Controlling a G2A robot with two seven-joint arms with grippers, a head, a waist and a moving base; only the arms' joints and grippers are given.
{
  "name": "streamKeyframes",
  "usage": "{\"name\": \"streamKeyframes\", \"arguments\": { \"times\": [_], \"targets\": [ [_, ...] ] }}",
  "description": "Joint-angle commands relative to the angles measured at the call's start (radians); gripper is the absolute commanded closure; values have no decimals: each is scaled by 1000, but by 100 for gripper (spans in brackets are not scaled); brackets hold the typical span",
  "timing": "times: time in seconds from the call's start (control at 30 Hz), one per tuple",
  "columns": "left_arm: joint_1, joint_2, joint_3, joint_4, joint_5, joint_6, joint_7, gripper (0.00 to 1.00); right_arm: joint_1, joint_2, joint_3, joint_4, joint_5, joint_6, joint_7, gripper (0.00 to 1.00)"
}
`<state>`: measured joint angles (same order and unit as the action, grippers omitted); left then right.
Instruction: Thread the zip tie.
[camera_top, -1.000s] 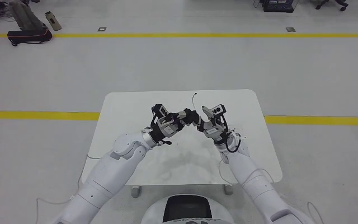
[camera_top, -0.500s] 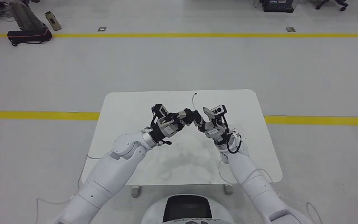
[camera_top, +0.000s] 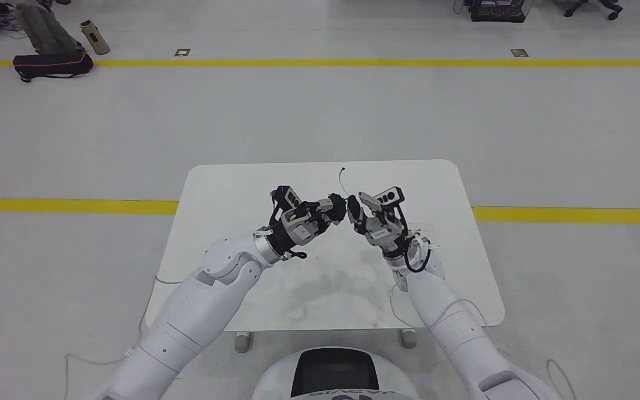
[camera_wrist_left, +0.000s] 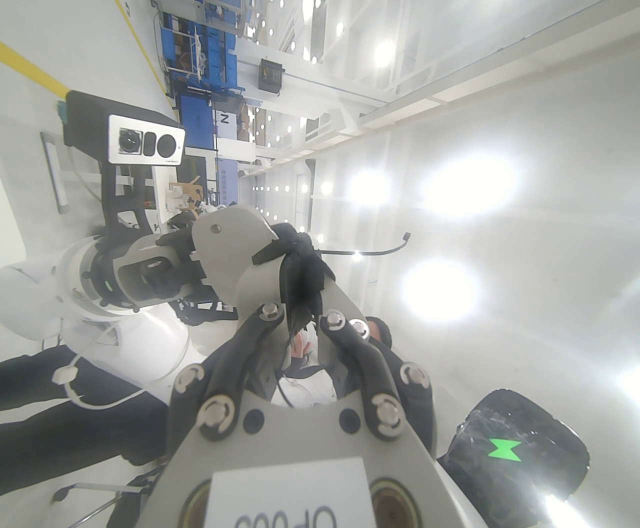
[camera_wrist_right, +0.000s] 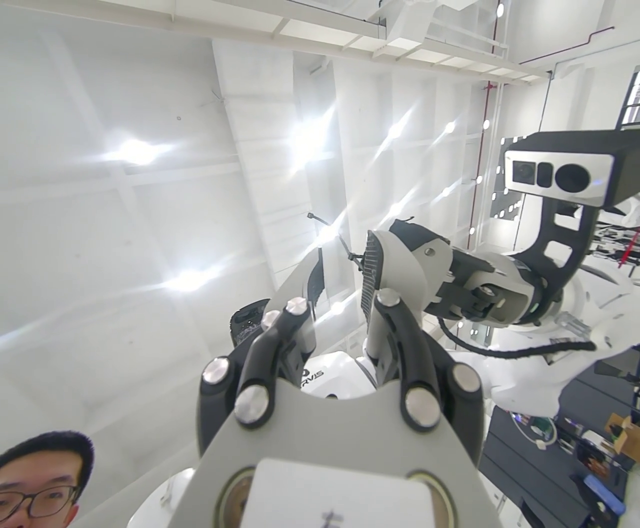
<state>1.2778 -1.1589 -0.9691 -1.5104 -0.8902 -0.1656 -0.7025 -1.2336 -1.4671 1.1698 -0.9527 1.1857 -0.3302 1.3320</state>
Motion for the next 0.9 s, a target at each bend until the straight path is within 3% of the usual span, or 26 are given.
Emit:
{"name": "streamKeyframes", "arguments": {
  "times": [0.0,0.73,0.87],
  "targets": [
    [0,0,0,0,0,0,0,100,3,-1,0,4,0,3,1,84],
    [0,0,0,0,0,0,0,100,31,-10,-4,45,-20,28,31,88],
    [0,0,0,0,0,0,0,100,32,-11,-3,48,-22,28,33,96]
  ]
}}
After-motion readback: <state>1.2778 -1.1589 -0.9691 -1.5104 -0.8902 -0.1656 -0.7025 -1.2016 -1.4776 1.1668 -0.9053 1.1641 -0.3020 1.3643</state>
